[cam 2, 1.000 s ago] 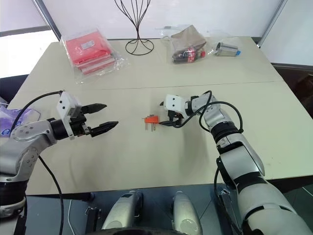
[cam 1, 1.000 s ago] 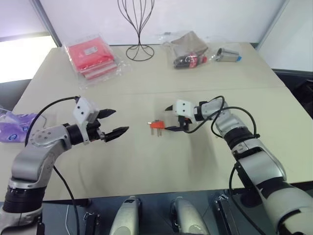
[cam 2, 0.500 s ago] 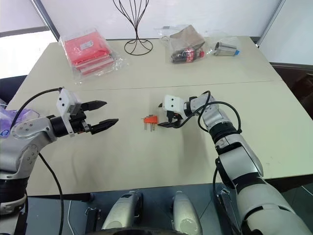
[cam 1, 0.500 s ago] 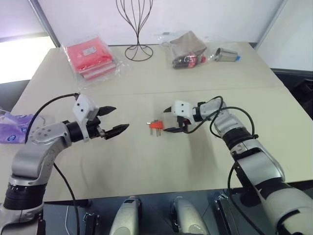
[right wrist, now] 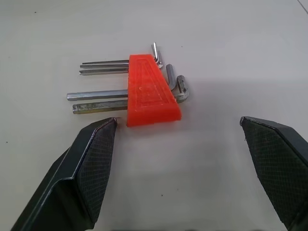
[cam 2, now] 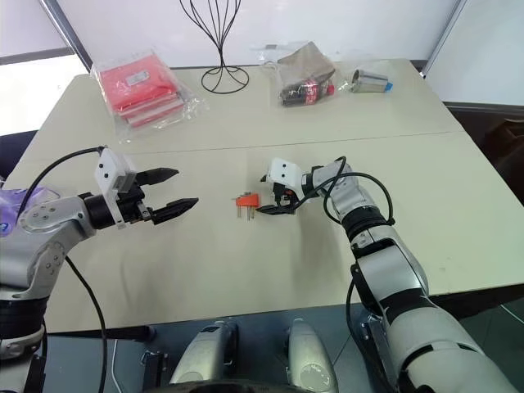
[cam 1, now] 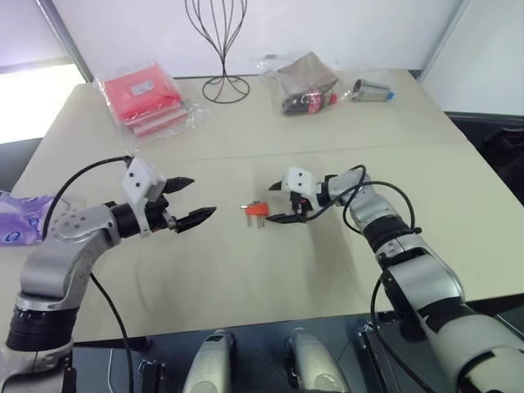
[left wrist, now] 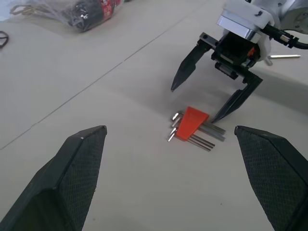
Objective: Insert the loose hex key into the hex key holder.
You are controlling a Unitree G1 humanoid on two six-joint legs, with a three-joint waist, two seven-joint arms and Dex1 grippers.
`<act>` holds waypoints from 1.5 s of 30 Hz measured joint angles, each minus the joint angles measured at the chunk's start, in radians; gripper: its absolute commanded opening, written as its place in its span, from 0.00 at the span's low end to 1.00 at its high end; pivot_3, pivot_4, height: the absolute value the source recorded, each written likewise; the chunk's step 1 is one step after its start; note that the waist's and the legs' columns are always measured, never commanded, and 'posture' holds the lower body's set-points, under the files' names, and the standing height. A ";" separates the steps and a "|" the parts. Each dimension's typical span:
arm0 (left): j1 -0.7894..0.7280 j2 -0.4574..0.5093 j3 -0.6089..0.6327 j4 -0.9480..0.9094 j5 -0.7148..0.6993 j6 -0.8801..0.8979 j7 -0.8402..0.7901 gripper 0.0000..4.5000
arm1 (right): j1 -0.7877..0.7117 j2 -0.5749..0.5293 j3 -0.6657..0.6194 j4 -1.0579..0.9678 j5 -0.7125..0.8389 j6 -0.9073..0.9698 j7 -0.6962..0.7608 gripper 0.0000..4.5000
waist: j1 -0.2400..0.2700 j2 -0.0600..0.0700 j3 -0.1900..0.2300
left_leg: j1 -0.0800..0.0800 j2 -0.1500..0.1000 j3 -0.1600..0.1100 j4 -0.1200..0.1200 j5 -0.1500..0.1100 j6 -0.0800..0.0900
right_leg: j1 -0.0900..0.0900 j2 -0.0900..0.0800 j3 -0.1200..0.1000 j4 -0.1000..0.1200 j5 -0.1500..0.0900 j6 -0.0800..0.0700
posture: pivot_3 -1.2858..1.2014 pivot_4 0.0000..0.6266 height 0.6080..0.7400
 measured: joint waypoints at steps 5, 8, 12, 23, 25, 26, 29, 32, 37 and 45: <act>0.006 0.000 0.000 -0.005 0.003 0.000 0.006 0.99 | -0.005 0.011 0.000 0.022 -0.003 -0.008 -0.006 0.95 | -0.001 0.000 0.000 | 0.004 0.000 0.000 -0.001 0.000 0.000 | 0.004 0.000 0.000 0.000 0.000 -0.001 | 0.52 0.24 1.00; 0.013 0.000 0.000 -0.013 0.005 -0.001 0.014 0.99 | -0.014 0.021 0.000 0.038 -0.005 -0.011 -0.005 0.95 | -0.004 0.000 0.000 | 0.004 0.000 0.000 -0.001 0.000 0.000 | 0.004 0.000 0.000 0.000 0.000 -0.001 | 0.52 0.24 1.00; 0.028 0.000 0.000 -0.015 0.006 -0.003 0.023 0.99 | -0.025 0.034 0.000 0.053 -0.021 -0.030 -0.004 0.95 | -0.012 0.000 0.000 | 0.004 0.000 0.000 -0.002 0.000 0.000 | 0.004 0.000 0.000 0.000 0.000 -0.001 | 0.52 0.24 1.00; 0.103 -0.001 0.035 -0.063 0.006 -0.007 0.079 1.00 | -0.048 0.074 0.004 0.119 -0.047 -0.069 0.028 0.23 | -0.025 -0.001 -0.001 | 0.008 0.001 0.000 -0.003 0.000 0.000 | 0.006 0.000 0.000 0.000 0.000 -0.002 | 0.52 0.24 1.00; 0.109 -0.001 0.043 -0.068 0.006 -0.007 0.085 1.00 | -0.048 0.075 0.004 0.120 -0.049 -0.071 0.028 0.23 | -0.024 -0.001 -0.001 | 0.008 0.001 -0.001 -0.003 0.000 0.000 | 0.006 0.000 0.000 0.000 0.000 -0.002 | 0.52 0.24 1.00; 0.111 -0.001 0.046 -0.071 0.005 -0.007 0.086 1.00 | -0.048 0.075 0.004 0.119 -0.049 -0.072 0.027 0.23 | -0.024 -0.001 -0.001 | 0.008 0.001 -0.001 -0.003 0.000 0.000 | 0.006 0.000 0.000 0.000 0.000 -0.002 | 0.52 0.24 1.00; 0.112 -0.003 0.050 -0.072 0.005 -0.009 0.088 1.00 | -0.042 0.071 0.007 0.110 -0.060 -0.094 0.016 0.23 | -0.024 -0.001 -0.001 | 0.008 0.001 -0.001 -0.003 0.000 0.000 | 0.006 0.000 0.000 0.000 -0.001 -0.002 | 0.52 0.24 1.00; 0.109 -0.014 0.046 -0.071 0.005 -0.011 0.087 1.00 | -0.013 0.056 0.026 0.063 -0.088 -0.160 -0.036 0.23 | -0.023 -0.001 -0.001 | 0.008 0.001 -0.001 -0.003 0.000 0.000 | 0.006 0.000 0.000 0.000 -0.001 -0.002 | 0.52 0.24 1.00; 0.038 -0.055 0.013 -0.018 -0.009 -0.012 0.055 1.00 | 0.125 -0.058 0.064 -0.187 -0.227 -0.325 -0.299 0.23 | 0.001 0.000 -0.001 | 0.005 0.000 -0.001 -0.001 0.000 -0.001 | 0.004 -0.001 0.000 0.000 0.000 -0.002 | 0.52 0.24 1.00; -0.237 -0.140 -0.028 0.196 -0.077 0.041 -0.014 1.00 | 0.293 -0.266 0.064 -0.610 -0.605 -0.381 -0.754 0.23 | 0.030 -0.001 -0.001 | 0.001 -0.002 0.001 0.000 0.001 -0.001 | 0.001 -0.001 0.000 0.000 -0.001 -0.002 | 0.52 0.24 1.00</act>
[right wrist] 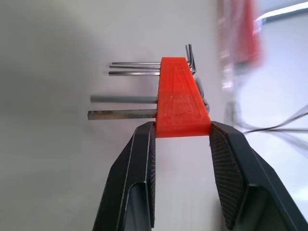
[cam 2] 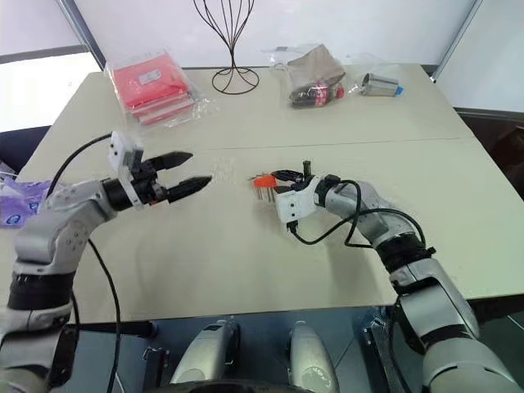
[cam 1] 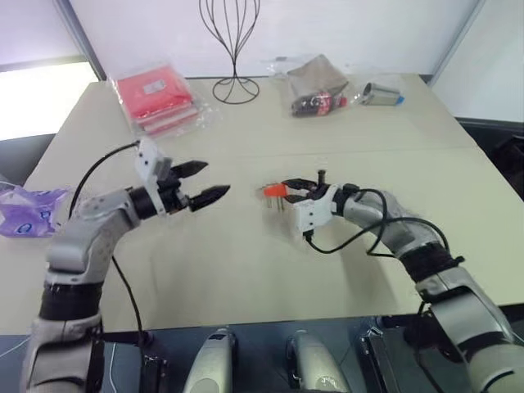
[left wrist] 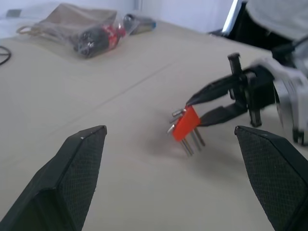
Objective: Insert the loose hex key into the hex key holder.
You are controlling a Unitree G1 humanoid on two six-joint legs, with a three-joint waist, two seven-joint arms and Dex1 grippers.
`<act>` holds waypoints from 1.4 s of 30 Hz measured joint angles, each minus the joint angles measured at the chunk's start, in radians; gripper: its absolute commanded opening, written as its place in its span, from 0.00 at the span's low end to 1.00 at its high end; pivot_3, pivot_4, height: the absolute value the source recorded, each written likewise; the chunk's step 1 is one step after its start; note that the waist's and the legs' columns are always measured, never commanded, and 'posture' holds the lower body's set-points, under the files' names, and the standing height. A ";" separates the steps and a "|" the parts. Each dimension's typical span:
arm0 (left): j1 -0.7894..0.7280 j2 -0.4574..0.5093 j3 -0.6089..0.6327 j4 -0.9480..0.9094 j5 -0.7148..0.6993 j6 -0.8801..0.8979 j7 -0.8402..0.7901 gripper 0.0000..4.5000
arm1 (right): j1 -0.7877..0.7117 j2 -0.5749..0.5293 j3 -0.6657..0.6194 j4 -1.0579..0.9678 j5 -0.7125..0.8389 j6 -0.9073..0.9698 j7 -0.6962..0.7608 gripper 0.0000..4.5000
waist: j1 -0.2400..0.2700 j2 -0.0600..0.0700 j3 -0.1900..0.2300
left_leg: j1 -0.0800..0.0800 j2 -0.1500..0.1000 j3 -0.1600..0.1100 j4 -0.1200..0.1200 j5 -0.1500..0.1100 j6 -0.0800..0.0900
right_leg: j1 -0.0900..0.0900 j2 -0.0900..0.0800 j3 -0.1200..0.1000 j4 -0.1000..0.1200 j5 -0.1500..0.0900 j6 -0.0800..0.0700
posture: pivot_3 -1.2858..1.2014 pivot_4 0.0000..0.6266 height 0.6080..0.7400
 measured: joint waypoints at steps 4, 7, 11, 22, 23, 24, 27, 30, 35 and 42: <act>-0.139 -0.040 -0.040 0.107 -0.016 0.011 -0.056 1.00 | 0.024 -0.018 -0.033 -0.181 -0.115 0.025 -0.165 0.23 | -0.005 0.000 0.000 | 0.000 0.000 0.001 -0.001 0.000 0.000 | -0.001 0.002 0.000 0.000 0.000 0.000 | 0.52 0.24 1.00; -0.204 -0.056 -0.065 0.181 -0.015 0.018 -0.098 1.00 | 0.040 -0.017 -0.060 -0.273 -0.164 0.059 -0.245 0.23 | -0.004 0.000 0.000 | 0.000 0.000 0.001 -0.001 0.000 0.000 | -0.001 0.002 0.000 0.000 0.000 0.000 | 0.52 0.24 1.00; -0.257 -0.075 -0.104 0.248 -0.012 0.017 -0.164 1.00 | 0.074 -0.015 -0.077 -0.349 -0.202 0.104 -0.297 0.23 | -0.002 0.000 0.000 | 0.000 0.000 0.001 0.000 0.000 0.000 | 0.000 0.002 0.001 0.000 0.000 0.000 | 0.52 0.24 1.00; -0.296 -0.103 -0.113 0.293 0.001 0.006 -0.231 1.00 | 0.130 -0.015 -0.072 -0.398 -0.200 0.144 -0.262 0.23 | -0.004 -0.001 0.000 | 0.000 0.000 0.001 0.000 0.000 0.000 | 0.000 0.002 0.000 0.000 0.000 0.000 | 0.52 0.24 1.00; -0.296 -0.103 -0.113 0.293 0.002 0.006 -0.233 1.00 | 0.130 -0.014 -0.072 -0.399 -0.199 0.144 -0.261 0.23 | -0.004 -0.001 0.000 | 0.000 0.000 0.001 0.000 0.000 0.000 | 0.000 0.002 0.000 0.000 0.000 0.000 | 0.52 0.24 1.00; -0.296 -0.103 -0.113 0.293 0.002 0.006 -0.236 1.00 | 0.130 -0.014 -0.072 -0.401 -0.197 0.143 -0.259 0.23 | -0.004 -0.001 0.000 | 0.000 0.000 0.001 0.000 0.000 0.000 | 0.000 0.002 0.000 0.000 0.000 0.000 | 0.52 0.24 1.00; -0.296 -0.103 -0.113 0.291 0.002 0.006 -0.250 1.00 | 0.130 -0.014 -0.072 -0.402 -0.189 0.137 -0.257 0.23 | -0.003 -0.001 0.000 | 0.000 0.000 0.001 0.000 0.000 0.000 | 0.000 0.002 0.001 0.000 0.000 0.000 | 0.52 0.24 1.00; -0.293 -0.103 -0.114 0.282 0.002 0.006 -0.261 1.00 | 0.130 -0.011 -0.072 -0.403 -0.179 0.132 -0.256 0.23 | -0.003 -0.001 0.000 | 0.000 0.000 0.001 0.000 0.000 0.000 | 0.000 0.002 0.001 0.000 0.000 0.000 | 0.52 0.24 1.00; -0.288 -0.103 -0.121 0.278 0.007 0.006 -0.271 1.00 | 0.128 0.002 -0.072 -0.421 -0.171 0.129 -0.246 0.23 | -0.003 -0.001 0.000 | 0.000 0.000 0.001 0.000 0.000 0.000 | 0.000 0.002 0.001 0.000 0.000 0.000 | 0.52 0.24 1.00; -0.288 -0.103 -0.121 0.277 0.007 0.006 -0.272 1.00 | 0.128 0.006 -0.072 -0.430 -0.159 0.116 -0.227 0.23 | -0.003 -0.001 0.000 | 0.000 0.000 0.001 0.000 0.000 0.000 | 0.000 0.002 0.000 0.000 0.000 0.000 | 0.52 0.24 1.00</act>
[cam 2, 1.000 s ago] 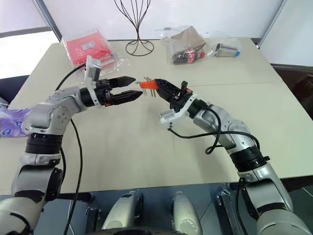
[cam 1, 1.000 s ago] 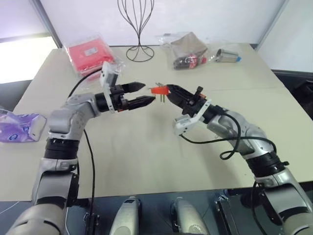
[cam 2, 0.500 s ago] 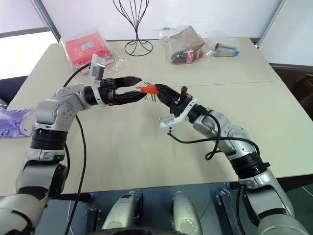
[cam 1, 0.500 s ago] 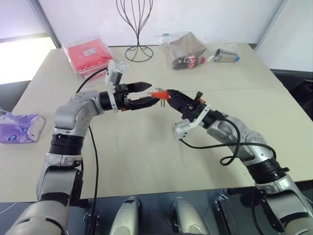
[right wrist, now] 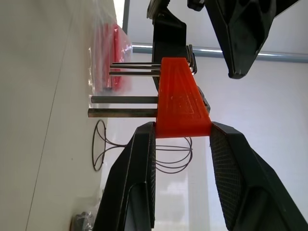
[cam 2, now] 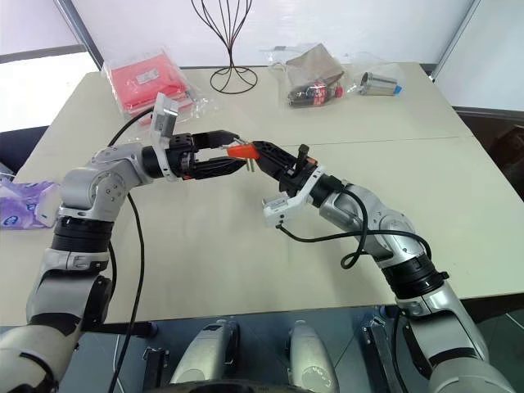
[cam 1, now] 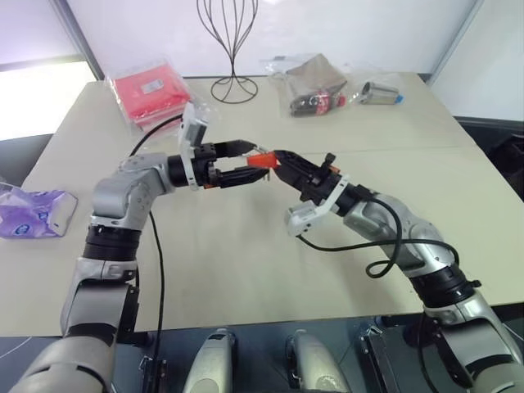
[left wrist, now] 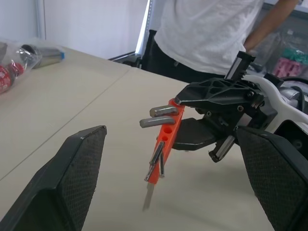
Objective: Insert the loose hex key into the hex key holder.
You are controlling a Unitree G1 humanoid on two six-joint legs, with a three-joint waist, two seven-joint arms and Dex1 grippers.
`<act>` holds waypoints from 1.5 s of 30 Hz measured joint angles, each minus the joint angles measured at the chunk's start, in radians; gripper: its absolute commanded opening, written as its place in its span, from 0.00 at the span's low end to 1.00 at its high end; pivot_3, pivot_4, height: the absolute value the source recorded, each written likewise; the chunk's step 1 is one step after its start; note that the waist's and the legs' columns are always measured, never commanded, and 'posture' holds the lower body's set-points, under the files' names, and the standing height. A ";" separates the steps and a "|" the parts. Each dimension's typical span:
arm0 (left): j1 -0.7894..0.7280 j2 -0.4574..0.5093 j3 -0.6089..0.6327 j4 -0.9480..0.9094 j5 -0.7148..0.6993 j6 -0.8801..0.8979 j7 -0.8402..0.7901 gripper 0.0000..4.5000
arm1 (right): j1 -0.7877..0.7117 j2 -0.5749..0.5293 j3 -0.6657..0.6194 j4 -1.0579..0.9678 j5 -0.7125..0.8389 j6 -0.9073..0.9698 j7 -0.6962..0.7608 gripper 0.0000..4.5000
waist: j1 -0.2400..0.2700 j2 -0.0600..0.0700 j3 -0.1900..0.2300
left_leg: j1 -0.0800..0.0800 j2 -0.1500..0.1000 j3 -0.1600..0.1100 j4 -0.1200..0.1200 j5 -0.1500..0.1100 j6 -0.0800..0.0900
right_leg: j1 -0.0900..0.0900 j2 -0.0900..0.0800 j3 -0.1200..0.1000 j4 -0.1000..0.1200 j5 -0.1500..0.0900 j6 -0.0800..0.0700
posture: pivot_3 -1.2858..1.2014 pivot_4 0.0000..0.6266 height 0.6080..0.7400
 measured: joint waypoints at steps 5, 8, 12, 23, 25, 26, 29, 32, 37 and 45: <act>0.000 -0.001 0.000 0.000 0.000 0.000 -0.001 0.94 | 0.000 0.002 0.000 -0.007 0.001 0.000 0.008 0.23 | 0.000 0.000 0.000 | 0.000 0.000 0.000 0.000 0.000 0.000 | 0.000 0.000 0.000 0.000 0.000 0.000 | 0.52 0.24 1.00; 0.000 -0.001 -0.001 0.000 0.000 0.000 -0.003 0.71 | 0.000 0.003 0.000 -0.008 0.002 0.000 0.013 0.23 | 0.000 0.000 0.000 | 0.000 0.000 0.000 0.000 0.000 0.000 | 0.000 0.000 0.000 0.000 0.000 0.000 | 0.52 0.24 1.00; 0.000 -0.001 -0.009 0.000 0.000 0.000 -0.008 0.24 | 0.000 0.004 0.000 -0.019 0.010 0.000 0.020 0.23 | 0.000 0.000 0.000 | 0.000 0.000 0.000 0.000 0.000 0.000 | 0.000 0.000 0.000 0.000 0.000 0.000 | 0.52 0.24 1.00; 0.000 -0.002 -0.015 -0.007 0.002 -0.004 -0.019 0.01 | -0.004 0.004 -0.002 -0.024 0.029 0.012 0.039 0.23 | 0.000 0.000 0.000 | 0.000 0.000 0.000 0.000 0.000 0.000 | 0.000 0.000 0.000 0.000 0.000 0.000 | 0.52 0.24 1.00; 0.000 -0.002 -0.015 -0.007 0.003 -0.004 -0.018 0.01 | -0.004 0.005 -0.002 -0.024 0.031 0.016 0.043 0.23 | 0.000 0.000 0.000 | 0.000 0.000 0.000 0.000 0.000 0.000 | 0.000 0.000 0.000 0.000 0.000 0.000 | 0.52 0.24 1.00; 0.000 -0.002 -0.015 -0.007 0.003 -0.004 -0.017 0.01 | -0.004 0.006 -0.002 -0.024 0.034 0.018 0.045 0.23 | 0.000 0.000 0.000 | 0.000 0.000 0.000 0.000 0.000 0.000 | 0.000 0.000 0.000 0.000 0.000 0.000 | 0.52 0.24 1.00; 0.000 -0.002 -0.016 -0.007 0.005 -0.004 -0.015 0.01 | -0.004 0.007 -0.002 -0.025 0.047 0.020 0.059 0.23 | 0.000 0.000 0.000 | 0.000 0.000 0.000 0.000 0.000 0.000 | 0.000 0.000 0.000 0.000 0.000 0.000 | 0.52 0.24 1.00; 0.001 -0.002 -0.017 -0.006 0.008 -0.003 -0.013 0.00 | -0.004 0.008 -0.002 -0.026 0.068 0.022 0.079 0.54 | 0.000 0.000 0.000 | 0.000 0.000 0.000 0.000 0.000 0.000 | 0.000 0.000 0.000 0.000 0.000 0.000 | 0.52 0.24 1.00; 0.007 -0.004 -0.019 -0.007 0.008 -0.003 -0.008 0.00 | -0.003 0.007 -0.002 -0.036 0.081 0.040 0.135 0.99 | 0.000 0.000 0.000 | 0.000 0.000 0.000 0.000 0.000 0.000 | 0.000 0.000 0.000 0.000 0.000 0.000 | 0.52 0.24 1.00; 0.011 0.000 -0.027 -0.007 0.036 -0.030 -0.014 0.00 | 0.086 -0.003 -0.102 -0.130 0.324 0.459 0.517 0.99 | 0.005 0.000 0.000 | 0.000 0.001 -0.001 0.001 0.000 0.000 | 0.002 0.000 -0.001 0.000 0.000 0.000 | 0.52 0.24 1.00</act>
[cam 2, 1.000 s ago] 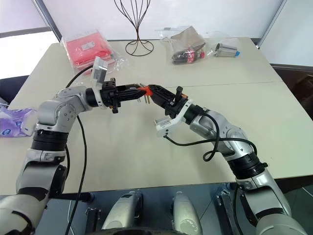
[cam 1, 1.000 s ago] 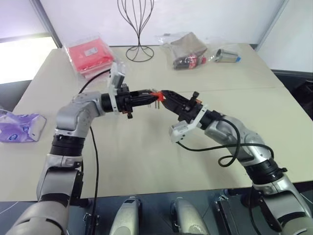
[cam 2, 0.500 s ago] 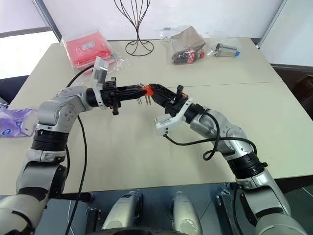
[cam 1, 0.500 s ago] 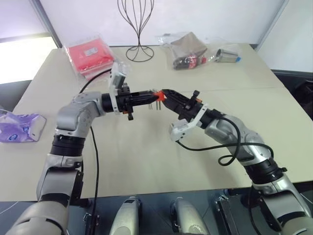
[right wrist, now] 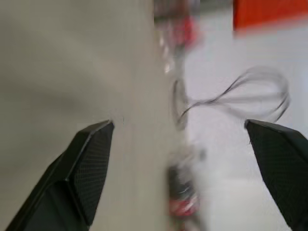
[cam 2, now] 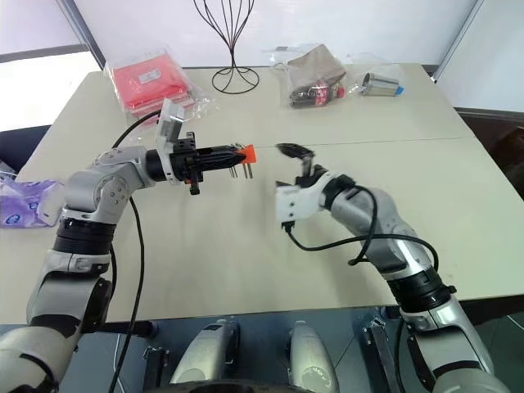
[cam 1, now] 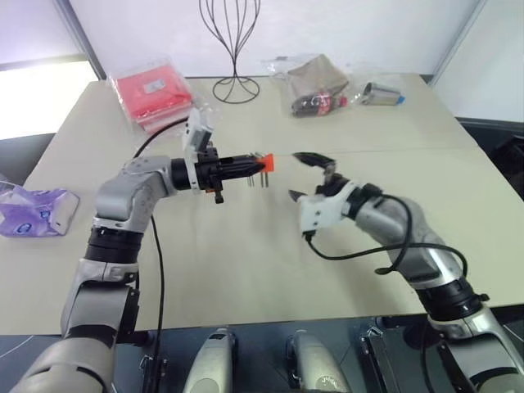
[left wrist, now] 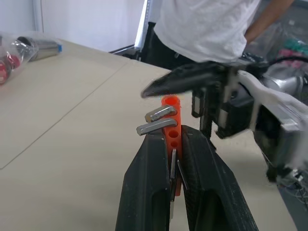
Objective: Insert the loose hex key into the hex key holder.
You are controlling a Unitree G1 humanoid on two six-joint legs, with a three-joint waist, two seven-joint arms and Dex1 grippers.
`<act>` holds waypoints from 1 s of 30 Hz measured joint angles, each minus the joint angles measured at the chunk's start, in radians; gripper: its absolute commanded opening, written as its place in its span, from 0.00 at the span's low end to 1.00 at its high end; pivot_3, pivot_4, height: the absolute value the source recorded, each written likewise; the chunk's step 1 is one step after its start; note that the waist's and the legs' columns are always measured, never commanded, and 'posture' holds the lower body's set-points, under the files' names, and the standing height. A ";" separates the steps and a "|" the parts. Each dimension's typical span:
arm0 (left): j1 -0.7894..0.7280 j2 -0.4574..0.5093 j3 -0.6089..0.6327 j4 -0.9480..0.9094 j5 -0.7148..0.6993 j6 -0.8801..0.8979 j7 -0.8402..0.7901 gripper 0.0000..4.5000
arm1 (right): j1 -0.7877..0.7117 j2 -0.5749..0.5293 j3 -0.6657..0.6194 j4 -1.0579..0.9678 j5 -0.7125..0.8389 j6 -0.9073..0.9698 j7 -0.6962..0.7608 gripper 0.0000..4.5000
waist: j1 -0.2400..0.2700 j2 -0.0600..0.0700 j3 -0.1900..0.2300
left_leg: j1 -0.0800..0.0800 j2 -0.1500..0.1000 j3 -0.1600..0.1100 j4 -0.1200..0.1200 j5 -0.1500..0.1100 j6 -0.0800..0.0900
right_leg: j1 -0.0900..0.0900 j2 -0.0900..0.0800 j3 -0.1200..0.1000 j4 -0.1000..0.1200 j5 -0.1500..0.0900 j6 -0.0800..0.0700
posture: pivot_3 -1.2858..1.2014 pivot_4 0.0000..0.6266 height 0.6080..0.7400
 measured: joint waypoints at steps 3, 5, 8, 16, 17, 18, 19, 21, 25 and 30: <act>0.000 0.000 -0.003 -0.001 0.016 -0.019 -0.011 0.00 | -0.049 -0.049 -0.102 -0.061 0.172 0.376 0.227 0.99 | 0.000 0.000 0.000 | 0.000 0.000 0.000 0.000 0.000 0.000 | 0.000 0.000 0.000 0.000 0.000 0.000 | 0.52 0.24 1.00; 0.000 0.000 -0.005 -0.003 0.023 -0.024 -0.014 0.00 | -0.100 -0.126 -0.151 -0.102 0.276 0.659 0.368 0.99 | 0.001 0.000 0.000 | 0.000 0.000 -0.001 -0.001 0.000 0.000 | 0.000 0.000 -0.001 -0.001 0.000 0.000 | 0.52 0.24 1.00; 0.002 0.000 -0.009 -0.005 0.035 -0.036 -0.016 0.00 | -0.106 -0.260 -0.183 -0.144 0.401 0.894 0.513 0.99 | 0.003 0.000 0.000 | 0.000 0.001 -0.002 -0.002 -0.001 0.002 | 0.001 -0.001 -0.002 -0.003 0.000 0.000 | 0.52 0.24 1.00; 0.019 -0.008 -0.030 -0.024 0.042 -0.048 -0.015 0.00 | 0.028 -0.486 -0.100 -0.098 0.488 0.869 0.605 0.99 | -0.004 0.000 0.000 | -0.001 0.001 0.001 -0.001 -0.001 0.002 | 0.000 -0.002 -0.001 -0.004 0.000 0.000 | 0.52 0.24 1.00; 0.019 -0.008 -0.030 -0.025 0.042 -0.050 -0.015 0.00 | 0.032 -0.496 -0.091 -0.088 0.488 0.858 0.603 0.99 | -0.004 0.000 0.000 | -0.001 0.001 0.001 -0.001 -0.001 0.002 | 0.000 -0.002 -0.001 -0.004 0.000 0.000 | 0.52 0.24 1.00; 0.022 -0.008 -0.030 -0.026 0.042 -0.051 -0.013 0.00 | 0.036 -0.498 -0.078 -0.075 0.489 0.848 0.591 0.99 | -0.004 0.000 0.000 | -0.001 0.001 0.001 -0.001 -0.001 0.002 | 0.000 -0.001 -0.001 -0.004 0.000 0.000 | 0.52 0.24 1.00; 0.026 -0.008 -0.030 -0.028 0.042 -0.053 -0.012 0.00 | 0.036 -0.493 -0.069 -0.066 0.489 0.848 0.581 0.99 | -0.005 0.000 0.000 | -0.001 0.001 0.001 -0.001 -0.001 0.002 | 0.000 -0.001 0.000 -0.004 0.000 0.000 | 0.52 0.24 1.00; 0.042 -0.008 -0.030 -0.037 0.042 -0.057 -0.008 0.00 | 0.033 -0.472 -0.043 -0.032 0.491 0.846 0.554 0.99 | -0.004 0.000 0.000 | -0.001 0.001 0.001 -0.001 -0.001 0.002 | -0.001 -0.001 0.000 -0.004 0.000 0.000 | 0.52 0.24 1.00; 0.049 -0.007 -0.031 -0.050 0.042 -0.057 -0.001 0.00 | -0.004 -0.431 0.008 0.039 0.491 0.844 0.516 0.99 | -0.001 0.000 0.000 | -0.001 0.001 0.001 -0.001 -0.001 0.002 | -0.001 -0.002 0.000 -0.004 0.000 0.000 | 0.52 0.24 1.00; 0.059 -0.006 -0.030 -0.077 0.041 -0.055 0.019 0.00 | -0.069 -0.389 0.044 0.144 0.491 0.820 0.483 0.99 | 0.000 0.000 0.000 | -0.002 0.001 0.001 -0.001 -0.001 0.002 | -0.001 -0.002 -0.001 -0.004 0.000 0.000 | 0.52 0.24 1.00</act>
